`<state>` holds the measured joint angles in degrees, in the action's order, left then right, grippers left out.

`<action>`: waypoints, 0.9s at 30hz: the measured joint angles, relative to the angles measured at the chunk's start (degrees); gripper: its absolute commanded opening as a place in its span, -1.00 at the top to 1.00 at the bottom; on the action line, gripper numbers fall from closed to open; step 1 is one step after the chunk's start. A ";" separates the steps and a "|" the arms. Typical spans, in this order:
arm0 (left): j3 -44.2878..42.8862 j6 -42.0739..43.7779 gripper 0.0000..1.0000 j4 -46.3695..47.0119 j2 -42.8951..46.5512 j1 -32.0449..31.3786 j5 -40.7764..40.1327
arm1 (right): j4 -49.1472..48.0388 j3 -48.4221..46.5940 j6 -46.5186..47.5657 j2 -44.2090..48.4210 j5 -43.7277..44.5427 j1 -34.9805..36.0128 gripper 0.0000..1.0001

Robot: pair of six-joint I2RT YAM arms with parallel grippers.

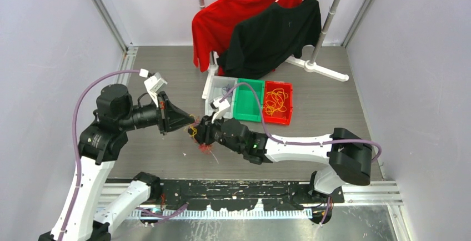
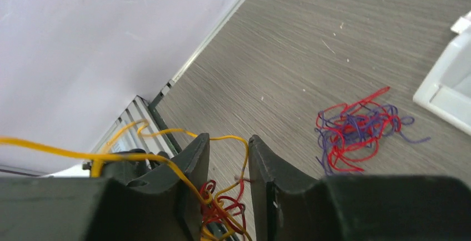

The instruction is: Untangle the cables

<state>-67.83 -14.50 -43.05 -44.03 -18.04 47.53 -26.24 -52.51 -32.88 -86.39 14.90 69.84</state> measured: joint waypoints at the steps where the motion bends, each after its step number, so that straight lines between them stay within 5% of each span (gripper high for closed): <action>1: -0.44 0.26 1.00 -0.02 -0.28 0.00 0.00 | -0.52 0.90 -0.28 0.00 0.07 0.00 0.29; 14: -7.21 5.33 1.00 -2.01 -2.93 0.00 -2.47 | -5.90 5.75 -1.99 0.00 4.24 -0.22 0.43; 27: -18.12 9.66 1.00 -2.86 -5.05 -0.02 -5.31 | -5.33 9.68 -1.77 -2.16 7.67 -0.22 0.22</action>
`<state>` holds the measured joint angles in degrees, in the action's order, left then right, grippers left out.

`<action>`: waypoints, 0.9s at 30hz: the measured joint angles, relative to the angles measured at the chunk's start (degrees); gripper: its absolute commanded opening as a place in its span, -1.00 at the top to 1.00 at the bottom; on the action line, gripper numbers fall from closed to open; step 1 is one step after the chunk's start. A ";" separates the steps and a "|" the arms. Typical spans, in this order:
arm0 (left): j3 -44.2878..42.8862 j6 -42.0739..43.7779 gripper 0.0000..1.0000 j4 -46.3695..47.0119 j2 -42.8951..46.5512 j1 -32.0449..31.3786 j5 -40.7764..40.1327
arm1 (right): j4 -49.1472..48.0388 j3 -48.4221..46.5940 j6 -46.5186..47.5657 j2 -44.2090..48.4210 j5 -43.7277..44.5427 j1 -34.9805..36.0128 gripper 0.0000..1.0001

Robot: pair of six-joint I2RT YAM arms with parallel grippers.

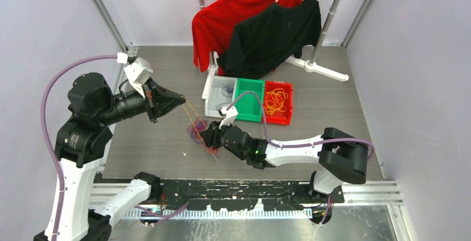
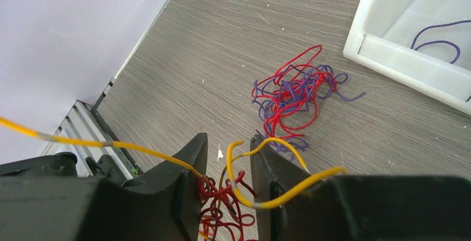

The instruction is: Untangle the cables

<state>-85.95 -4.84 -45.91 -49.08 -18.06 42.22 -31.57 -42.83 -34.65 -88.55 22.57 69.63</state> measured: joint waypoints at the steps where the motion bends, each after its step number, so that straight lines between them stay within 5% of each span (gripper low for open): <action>1: -0.44 0.46 1.00 -0.22 -0.28 0.00 -0.28 | -0.04 0.00 0.00 0.00 0.20 0.00 0.21; 4: -1.86 1.42 1.00 -0.15 -1.22 0.00 -1.29 | 0.42 0.00 0.33 -0.48 0.83 0.00 0.20; 15: -9.35 7.96 1.00 2.01 -2.45 -0.04 -9.25 | 1.95 2.91 0.07 -3.13 2.32 -0.35 -0.40; 27: -9.92 8.35 1.00 6.05 -0.87 -0.04 -10.05 | 6.99 4.00 0.46 -5.09 2.51 -0.48 -0.47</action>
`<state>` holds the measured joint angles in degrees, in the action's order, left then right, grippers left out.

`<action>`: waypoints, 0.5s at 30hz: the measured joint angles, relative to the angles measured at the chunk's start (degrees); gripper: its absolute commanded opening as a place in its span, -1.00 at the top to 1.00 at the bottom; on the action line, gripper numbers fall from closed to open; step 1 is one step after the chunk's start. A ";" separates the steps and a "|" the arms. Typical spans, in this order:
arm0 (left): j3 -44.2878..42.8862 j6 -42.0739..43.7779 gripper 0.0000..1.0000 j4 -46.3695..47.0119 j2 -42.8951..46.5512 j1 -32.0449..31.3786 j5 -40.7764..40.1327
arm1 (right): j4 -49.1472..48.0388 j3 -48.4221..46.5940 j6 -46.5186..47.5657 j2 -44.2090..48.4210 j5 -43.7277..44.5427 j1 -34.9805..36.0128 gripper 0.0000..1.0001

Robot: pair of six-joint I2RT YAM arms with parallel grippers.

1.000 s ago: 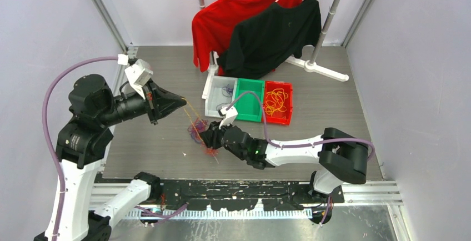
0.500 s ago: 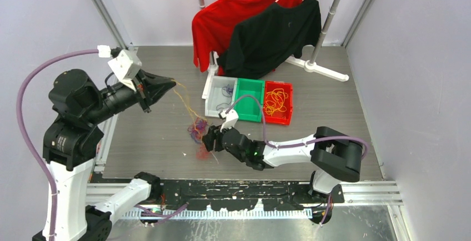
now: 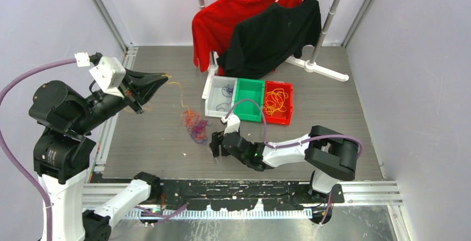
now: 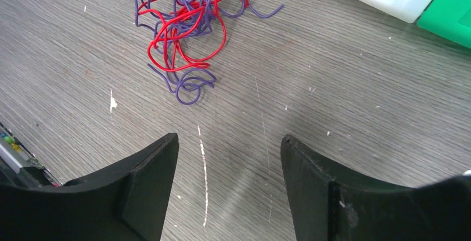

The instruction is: Untangle the cables

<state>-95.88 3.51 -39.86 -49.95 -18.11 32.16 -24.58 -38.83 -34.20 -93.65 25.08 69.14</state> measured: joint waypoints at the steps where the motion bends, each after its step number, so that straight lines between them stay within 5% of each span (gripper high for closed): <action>1: 0.04 0.00 1.00 0.00 -0.04 0.00 0.00 | 0.24 0.00 0.11 0.11 0.13 0.00 -0.49; 7: 1.68 0.00 1.00 -0.11 0.39 0.00 0.22 | 3.61 0.39 5.84 9.46 -0.94 0.00 -0.64; 15: 3.04 -0.26 1.00 -0.33 0.59 0.00 1.25 | 3.45 -4.07 20.17 22.36 -14.36 -0.07 -0.85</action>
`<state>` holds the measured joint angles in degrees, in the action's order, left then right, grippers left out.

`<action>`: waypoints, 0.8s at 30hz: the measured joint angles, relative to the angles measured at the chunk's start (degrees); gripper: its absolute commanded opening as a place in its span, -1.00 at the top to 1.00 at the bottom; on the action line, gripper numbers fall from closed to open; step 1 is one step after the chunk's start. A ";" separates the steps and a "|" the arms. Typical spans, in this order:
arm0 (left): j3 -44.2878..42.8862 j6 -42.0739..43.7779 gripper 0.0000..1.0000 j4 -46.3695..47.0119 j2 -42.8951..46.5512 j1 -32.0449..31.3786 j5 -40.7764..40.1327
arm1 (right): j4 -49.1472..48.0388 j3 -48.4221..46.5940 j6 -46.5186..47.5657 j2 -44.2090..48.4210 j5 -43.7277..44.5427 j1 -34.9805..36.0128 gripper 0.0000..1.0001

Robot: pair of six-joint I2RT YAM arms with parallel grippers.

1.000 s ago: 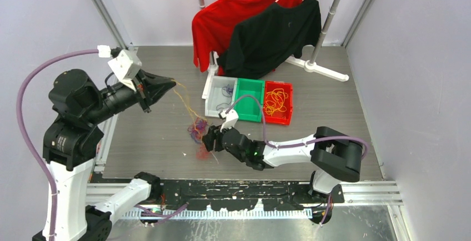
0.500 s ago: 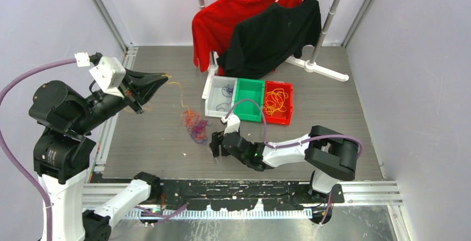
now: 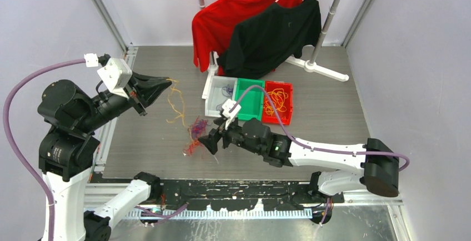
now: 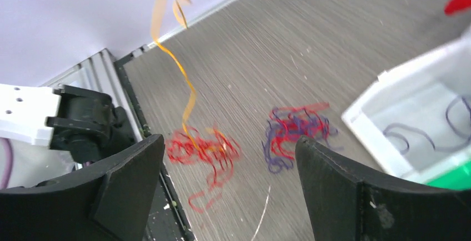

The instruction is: Untangle the cables

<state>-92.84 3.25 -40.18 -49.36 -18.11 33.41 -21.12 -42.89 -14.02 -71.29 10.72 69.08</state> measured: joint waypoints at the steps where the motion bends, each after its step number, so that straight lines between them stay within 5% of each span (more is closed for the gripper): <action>1: -0.02 -0.17 1.00 0.02 0.00 0.00 0.26 | 0.85 -1.68 1.46 -0.24 -1.38 0.00 -0.85; 8: -0.02 -2.58 1.00 0.02 0.00 0.00 2.47 | 3.19 -12.07 7.87 -5.68 -7.72 0.00 -0.82; 24: -2.71 -8.63 1.00 0.17 -0.26 0.00 8.57 | 2.62 -16.57 8.50 -14.40 -8.90 -1.57 -0.22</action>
<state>-95.55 -5.39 -40.01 -49.63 -18.11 41.98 -18.50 -59.46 -5.52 -85.69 1.83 67.51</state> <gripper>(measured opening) 0.009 0.639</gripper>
